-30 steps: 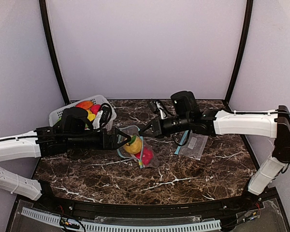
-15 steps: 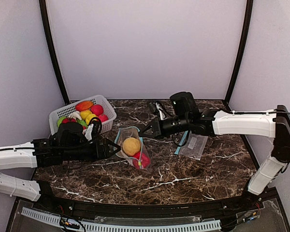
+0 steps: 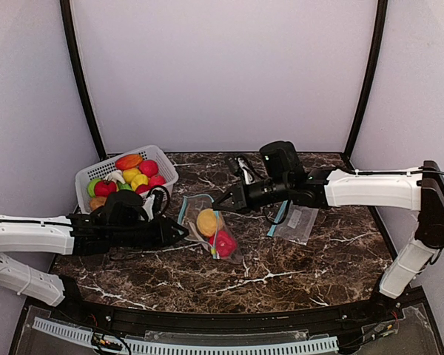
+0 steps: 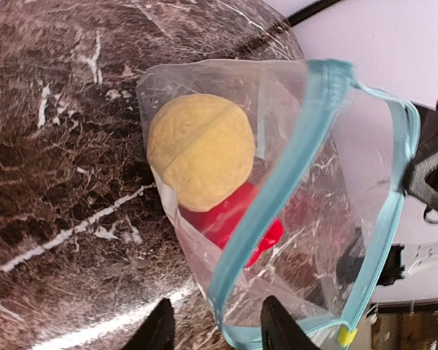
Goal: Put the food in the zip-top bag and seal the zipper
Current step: Adjust the zipper food storage bag at the center of the board, then pick up the fake fruit from the bin.
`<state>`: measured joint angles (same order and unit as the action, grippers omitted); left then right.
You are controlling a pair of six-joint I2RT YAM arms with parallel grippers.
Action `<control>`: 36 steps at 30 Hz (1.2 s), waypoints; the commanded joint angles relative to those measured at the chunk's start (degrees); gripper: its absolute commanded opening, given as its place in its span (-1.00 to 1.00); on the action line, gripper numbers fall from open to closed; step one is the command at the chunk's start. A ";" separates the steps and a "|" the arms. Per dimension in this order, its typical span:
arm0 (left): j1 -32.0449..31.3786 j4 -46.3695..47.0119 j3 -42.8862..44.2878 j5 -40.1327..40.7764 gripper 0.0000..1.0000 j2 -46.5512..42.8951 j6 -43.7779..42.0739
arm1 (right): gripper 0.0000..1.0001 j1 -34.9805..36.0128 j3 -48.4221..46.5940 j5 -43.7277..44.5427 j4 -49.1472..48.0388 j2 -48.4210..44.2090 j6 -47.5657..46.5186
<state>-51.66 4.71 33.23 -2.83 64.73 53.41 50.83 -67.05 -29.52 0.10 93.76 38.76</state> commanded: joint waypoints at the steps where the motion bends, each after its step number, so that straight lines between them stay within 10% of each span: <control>1: -0.19 2.29 2.07 -1.62 -0.55 2.23 -0.60 | -1.00 0.04 0.67 1.86 0.47 0.39 -0.66; 5: -0.21 3.21 3.69 -2.10 -0.97 3.30 -1.50 | -1.00 0.19 -0.90 7.05 6.48 0.66 -2.64; 16: 0.49 4.23 7.19 -4.81 -0.97 7.08 -1.99 | -1.00 0.50 -2.83 13.01 14.32 1.28 -3.71; 24: 6.29 -10.40 11.64 -4.99 0.68 0.83 -8.64 | -1.00 0.41 -3.84 13.37 14.81 -1.50 -3.72; 36: 30.14 -43.11 36.15 -7.55 0.97 3.37 -33.72 | -1.00 0.33 -4.87 13.14 14.84 -1.03 -4.09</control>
<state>-26.98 -25.65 64.77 -9.04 64.42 30.22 51.00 -70.39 -16.86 14.92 93.62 35.44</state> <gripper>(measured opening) 0.987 0.005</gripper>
